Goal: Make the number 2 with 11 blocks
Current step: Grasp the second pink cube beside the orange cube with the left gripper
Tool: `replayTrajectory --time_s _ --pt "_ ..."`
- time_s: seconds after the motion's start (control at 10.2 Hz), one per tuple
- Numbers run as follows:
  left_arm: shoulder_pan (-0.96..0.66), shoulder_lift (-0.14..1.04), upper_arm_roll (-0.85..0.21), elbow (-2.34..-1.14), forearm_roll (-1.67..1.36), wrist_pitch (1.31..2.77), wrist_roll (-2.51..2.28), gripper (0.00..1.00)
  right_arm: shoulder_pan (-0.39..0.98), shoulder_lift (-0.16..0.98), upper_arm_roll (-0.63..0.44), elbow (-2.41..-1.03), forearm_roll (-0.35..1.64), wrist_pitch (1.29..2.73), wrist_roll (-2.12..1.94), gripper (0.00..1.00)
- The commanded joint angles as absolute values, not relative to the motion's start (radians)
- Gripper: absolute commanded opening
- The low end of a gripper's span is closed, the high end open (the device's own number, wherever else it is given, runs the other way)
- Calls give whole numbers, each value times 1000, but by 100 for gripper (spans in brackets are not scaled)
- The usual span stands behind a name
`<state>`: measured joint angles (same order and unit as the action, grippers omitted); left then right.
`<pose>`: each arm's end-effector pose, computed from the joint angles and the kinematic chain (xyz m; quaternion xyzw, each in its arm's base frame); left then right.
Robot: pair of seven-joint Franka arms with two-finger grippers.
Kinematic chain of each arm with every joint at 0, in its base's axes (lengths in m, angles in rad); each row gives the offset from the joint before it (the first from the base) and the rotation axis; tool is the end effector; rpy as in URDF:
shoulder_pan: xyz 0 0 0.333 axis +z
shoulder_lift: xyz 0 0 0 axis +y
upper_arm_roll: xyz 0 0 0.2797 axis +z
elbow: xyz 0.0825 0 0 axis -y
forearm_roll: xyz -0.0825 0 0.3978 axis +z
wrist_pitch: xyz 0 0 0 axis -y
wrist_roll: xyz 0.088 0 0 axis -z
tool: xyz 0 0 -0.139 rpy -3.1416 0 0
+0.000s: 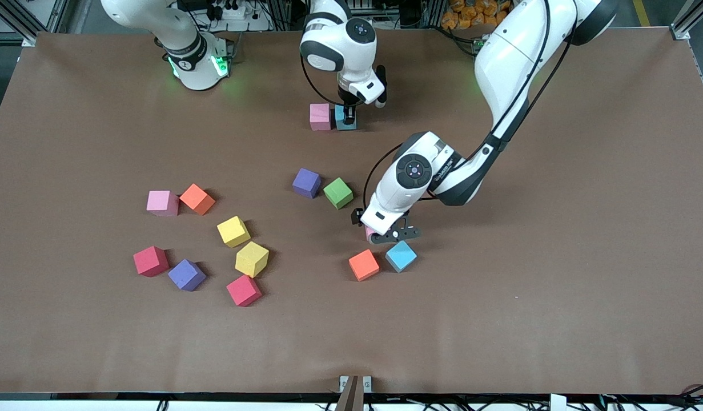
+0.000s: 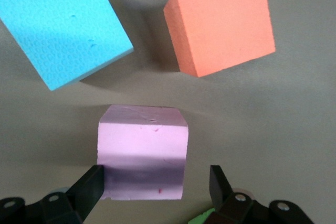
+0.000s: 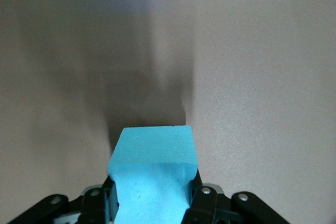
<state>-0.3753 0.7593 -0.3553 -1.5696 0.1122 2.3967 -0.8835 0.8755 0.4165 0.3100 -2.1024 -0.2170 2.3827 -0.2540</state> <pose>0.5399 -0.4494 0.1597 0.9913 0.0890 -0.0163 0.0957 0.2079 0.5203 0.1417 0.7001 0.7120 -0.0446 0.0309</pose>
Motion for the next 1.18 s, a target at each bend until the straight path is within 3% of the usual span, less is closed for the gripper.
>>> replayTrajectory --time_s 0.0,1.08 --pt "-376 773 -350 -1554 97 2387 -859 89 833 371 342 -2180 -235 2446 -275 0" --pt "-362 768 -348 -1511 95 2322 -861 89 830 362 342 -2197 -233 2431 -259 0"
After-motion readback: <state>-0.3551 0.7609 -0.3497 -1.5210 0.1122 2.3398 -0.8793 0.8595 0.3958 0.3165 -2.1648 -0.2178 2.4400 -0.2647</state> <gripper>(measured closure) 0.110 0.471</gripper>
